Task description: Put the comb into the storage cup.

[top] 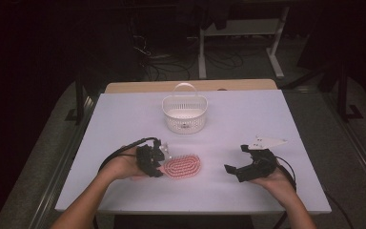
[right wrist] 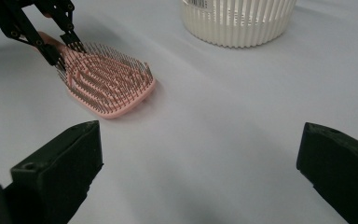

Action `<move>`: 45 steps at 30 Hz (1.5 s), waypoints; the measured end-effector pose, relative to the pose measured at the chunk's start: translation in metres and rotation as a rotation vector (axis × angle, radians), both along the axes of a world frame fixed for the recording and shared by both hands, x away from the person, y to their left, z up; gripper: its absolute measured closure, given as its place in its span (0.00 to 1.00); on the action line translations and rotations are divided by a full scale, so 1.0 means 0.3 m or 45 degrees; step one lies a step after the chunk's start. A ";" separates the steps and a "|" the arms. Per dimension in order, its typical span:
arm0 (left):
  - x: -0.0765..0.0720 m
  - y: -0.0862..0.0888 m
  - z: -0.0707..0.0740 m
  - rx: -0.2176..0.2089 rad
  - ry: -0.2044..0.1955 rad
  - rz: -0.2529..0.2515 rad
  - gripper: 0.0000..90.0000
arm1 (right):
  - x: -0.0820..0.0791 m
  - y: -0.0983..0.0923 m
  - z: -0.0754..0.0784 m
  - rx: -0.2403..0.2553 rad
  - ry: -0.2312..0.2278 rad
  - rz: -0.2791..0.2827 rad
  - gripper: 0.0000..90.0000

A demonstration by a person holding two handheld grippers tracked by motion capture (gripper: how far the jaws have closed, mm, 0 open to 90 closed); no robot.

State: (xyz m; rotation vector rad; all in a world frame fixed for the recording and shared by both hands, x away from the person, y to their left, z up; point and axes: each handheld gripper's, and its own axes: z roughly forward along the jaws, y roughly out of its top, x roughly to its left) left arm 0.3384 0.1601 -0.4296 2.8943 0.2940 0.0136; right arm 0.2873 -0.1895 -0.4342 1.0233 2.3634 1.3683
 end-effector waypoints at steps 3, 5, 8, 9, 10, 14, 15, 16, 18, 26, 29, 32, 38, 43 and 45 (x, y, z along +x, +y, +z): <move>0.002 0.006 0.002 -0.016 0.018 0.013 0.78 | 0.000 -0.001 0.000 0.001 -0.002 -0.001 0.00; 0.002 0.010 0.003 -0.029 0.033 0.019 0.78 | -0.001 -0.002 0.001 0.002 -0.002 -0.001 0.00; 0.003 0.017 0.005 -0.045 0.048 0.024 0.78 | -0.001 -0.002 0.001 0.001 -0.002 -0.002 0.00; 0.003 0.019 0.007 -0.053 0.049 0.026 0.78 | -0.001 -0.002 0.001 0.001 -0.003 -0.002 0.00; 0.003 0.021 0.011 -0.062 0.047 0.028 0.78 | -0.001 -0.002 0.001 0.002 -0.003 -0.002 0.00; 0.005 0.030 0.023 -0.094 0.055 0.037 0.78 | -0.001 -0.003 0.001 0.002 -0.003 -0.004 0.00; 0.005 0.032 0.025 -0.099 0.052 0.041 0.78 | -0.001 -0.003 0.001 0.001 -0.003 -0.005 0.00; 0.005 0.034 0.027 -0.106 0.053 0.046 0.78 | -0.001 -0.003 0.001 0.002 -0.003 -0.005 0.00; 0.006 0.037 0.032 -0.120 0.052 0.051 0.78 | -0.001 -0.003 0.001 0.004 -0.002 -0.006 0.00; 0.012 0.054 0.050 -0.181 0.042 0.090 0.78 | -0.001 -0.005 0.001 0.005 -0.004 -0.005 0.00; 0.015 0.061 0.055 -0.194 0.043 0.104 0.78 | 0.000 -0.005 0.001 0.003 -0.002 -0.006 0.00; 0.018 0.068 0.057 -0.215 0.044 0.113 0.78 | 0.000 -0.005 0.001 0.004 -0.003 -0.006 0.00; 0.020 0.077 0.070 -0.248 0.033 0.128 0.78 | 0.000 -0.006 0.002 0.004 -0.002 -0.008 0.00; 0.024 0.090 0.084 -0.306 0.014 0.155 0.78 | -0.001 -0.006 0.002 0.004 -0.004 -0.007 0.00; 0.026 0.095 0.091 -0.326 0.003 0.161 0.78 | 0.000 -0.006 0.001 0.003 -0.003 -0.007 0.00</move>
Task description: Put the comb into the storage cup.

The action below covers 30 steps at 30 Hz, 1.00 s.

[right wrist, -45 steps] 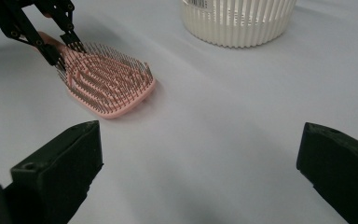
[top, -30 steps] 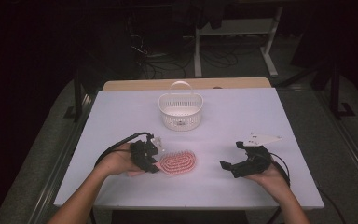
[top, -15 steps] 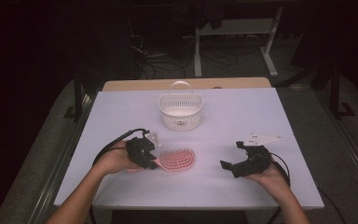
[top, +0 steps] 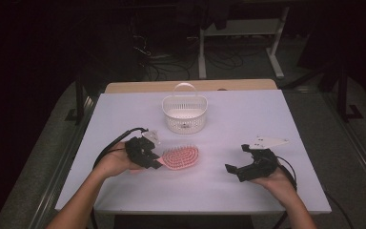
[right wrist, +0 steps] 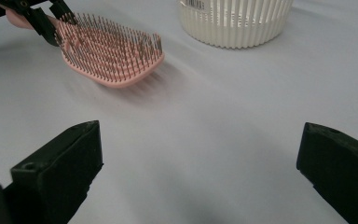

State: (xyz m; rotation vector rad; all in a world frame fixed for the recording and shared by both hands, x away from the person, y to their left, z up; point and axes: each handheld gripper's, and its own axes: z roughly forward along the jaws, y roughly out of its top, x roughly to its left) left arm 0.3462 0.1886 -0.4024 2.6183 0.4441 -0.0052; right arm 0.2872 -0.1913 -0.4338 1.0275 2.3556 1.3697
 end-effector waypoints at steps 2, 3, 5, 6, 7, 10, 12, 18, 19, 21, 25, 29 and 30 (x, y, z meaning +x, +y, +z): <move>0.000 0.005 0.006 -0.028 -0.003 0.004 0.78 | 0.000 0.000 0.000 0.000 0.000 0.000 0.00; 0.001 0.008 0.010 -0.044 -0.008 0.006 0.78 | 0.000 0.000 0.000 0.000 0.000 0.000 0.00; 0.001 0.012 0.018 -0.073 -0.019 0.008 0.78 | 0.000 0.001 0.000 -0.001 0.001 0.001 0.00; 0.000 0.014 0.023 -0.091 -0.030 0.017 0.78 | 0.000 0.001 0.000 -0.001 0.002 0.001 0.00; 0.002 0.017 0.028 -0.103 -0.026 0.017 0.78 | 0.000 0.001 0.000 -0.001 0.002 0.001 0.00; 0.002 0.023 0.039 -0.145 -0.043 0.023 0.78 | 0.000 0.000 0.000 0.000 0.000 0.000 0.00; 0.000 0.026 0.046 -0.180 -0.060 0.036 0.78 | 0.000 0.000 0.000 -0.001 -0.001 0.001 0.00; -0.002 0.035 0.069 -0.267 -0.101 0.037 0.78 | -0.001 0.001 0.000 -0.001 0.000 0.001 0.00; -0.002 0.036 0.073 -0.275 -0.108 0.041 0.78 | -0.001 0.001 0.000 -0.002 0.000 0.002 0.00; -0.002 0.035 0.081 -0.286 -0.129 0.046 0.78 | 0.000 0.000 -0.001 -0.001 0.001 0.000 0.00; 0.001 0.036 0.092 -0.319 -0.146 0.047 0.78 | 0.002 0.000 -0.001 -0.001 0.004 0.000 0.00; 0.015 0.037 0.123 -0.385 -0.193 0.049 0.78 | 0.004 0.001 -0.002 -0.002 0.004 0.001 0.00; 0.019 0.036 0.129 -0.395 -0.197 0.048 0.78 | 0.004 0.002 -0.003 -0.002 0.005 0.001 0.00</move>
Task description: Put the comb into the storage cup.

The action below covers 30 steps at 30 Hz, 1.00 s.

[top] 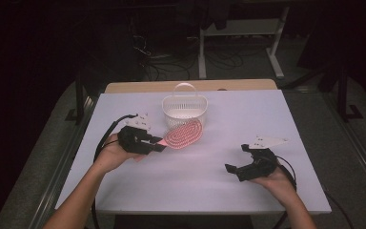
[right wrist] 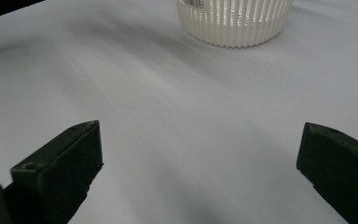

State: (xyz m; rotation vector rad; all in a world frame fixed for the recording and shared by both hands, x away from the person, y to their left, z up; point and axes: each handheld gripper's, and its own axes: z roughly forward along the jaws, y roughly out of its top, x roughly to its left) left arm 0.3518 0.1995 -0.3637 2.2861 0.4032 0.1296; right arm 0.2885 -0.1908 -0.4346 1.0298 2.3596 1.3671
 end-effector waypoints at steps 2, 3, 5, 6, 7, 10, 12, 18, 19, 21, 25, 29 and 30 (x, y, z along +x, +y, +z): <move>0.006 -0.003 0.011 -0.013 -0.019 0.004 0.78 | 0.000 0.000 0.000 -0.001 0.001 0.000 0.00; 0.011 -0.005 0.016 -0.024 -0.019 0.001 0.78 | 0.000 0.001 -0.001 0.000 0.001 0.000 0.00; 0.016 -0.009 0.024 -0.036 -0.033 0.005 0.78 | 0.000 0.001 0.000 0.003 0.002 -0.001 0.00; 0.020 -0.012 0.027 -0.041 -0.027 -0.003 0.78 | 0.000 0.001 -0.001 0.001 0.002 0.001 0.00; 0.022 -0.016 0.030 -0.044 -0.037 -0.003 0.78 | 0.000 0.001 -0.001 0.002 0.004 0.000 0.00; 0.032 -0.024 0.037 -0.042 -0.048 -0.013 0.78 | 0.000 -0.001 0.000 0.005 0.004 0.000 0.00; 0.037 -0.029 0.043 -0.045 -0.052 -0.015 0.78 | 0.000 -0.001 0.000 0.006 0.004 0.001 0.00; 0.048 -0.042 0.071 -0.063 -0.078 -0.020 0.78 | 0.000 -0.001 0.000 0.007 0.002 0.002 0.00; 0.050 -0.044 0.076 -0.068 -0.088 -0.018 0.78 | 0.000 -0.001 0.000 0.007 0.001 0.002 0.00; 0.055 -0.047 0.089 -0.077 -0.096 -0.021 0.78 | 0.001 -0.001 0.000 0.007 0.000 0.002 0.00; 0.066 -0.052 0.113 -0.094 -0.118 -0.020 0.78 | 0.001 -0.001 0.000 0.008 0.001 0.002 0.00; 0.081 -0.058 0.130 -0.107 -0.133 -0.020 0.78 | 0.001 -0.001 -0.001 0.006 -0.001 0.002 0.00; 0.085 -0.059 0.134 -0.106 -0.140 -0.022 0.78 | 0.001 -0.002 -0.001 0.005 0.001 0.003 0.00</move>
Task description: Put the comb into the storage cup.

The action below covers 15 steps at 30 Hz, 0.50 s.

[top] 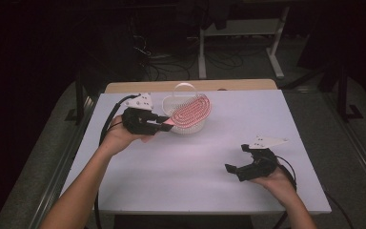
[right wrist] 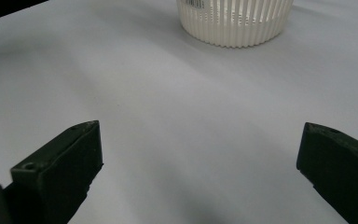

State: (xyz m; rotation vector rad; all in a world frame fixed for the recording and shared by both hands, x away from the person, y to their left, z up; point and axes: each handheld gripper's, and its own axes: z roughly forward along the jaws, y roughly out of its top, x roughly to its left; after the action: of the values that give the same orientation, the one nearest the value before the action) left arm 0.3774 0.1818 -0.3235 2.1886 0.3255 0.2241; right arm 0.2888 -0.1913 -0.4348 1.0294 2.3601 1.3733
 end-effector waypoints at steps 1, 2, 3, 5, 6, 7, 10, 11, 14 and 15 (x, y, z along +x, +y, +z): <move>0.004 -0.001 0.003 0.000 -0.003 0.003 0.78 | 0.000 0.000 0.000 0.001 0.000 -0.002 0.00; 0.010 -0.002 0.007 -0.004 -0.006 0.003 0.78 | 0.000 0.000 0.000 0.002 -0.001 -0.002 0.00; 0.015 -0.003 0.010 -0.008 -0.009 0.005 0.78 | 0.000 -0.001 0.000 0.002 -0.004 -0.001 0.00; 0.026 -0.006 0.018 -0.017 -0.016 0.011 0.78 | 0.000 0.000 0.000 0.000 0.000 -0.001 0.00; 0.031 -0.008 0.023 -0.019 -0.021 0.011 0.78 | 0.000 0.000 0.000 -0.001 0.001 -0.002 0.00; 0.037 -0.011 0.027 -0.022 -0.026 0.013 0.78 | -0.001 0.001 0.000 0.000 0.003 -0.003 0.00; 0.054 -0.018 0.044 -0.025 -0.044 0.013 0.78 | 0.000 0.001 -0.001 -0.001 0.002 -0.002 0.00; 0.060 -0.022 0.049 -0.025 -0.048 0.013 0.78 | 0.000 0.001 -0.001 -0.002 0.002 -0.002 0.00; 0.078 -0.031 0.062 -0.033 -0.062 0.013 0.78 | 0.000 0.000 0.000 -0.001 0.001 -0.002 0.00; 0.084 -0.034 0.066 -0.034 -0.065 0.013 0.78 | -0.001 0.000 0.000 -0.001 0.002 -0.002 0.00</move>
State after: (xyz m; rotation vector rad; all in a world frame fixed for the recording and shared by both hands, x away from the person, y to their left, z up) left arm 0.4026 0.1715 -0.3037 2.1514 0.3091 0.2796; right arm 0.2886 -0.1912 -0.4348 1.0317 2.3603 1.3720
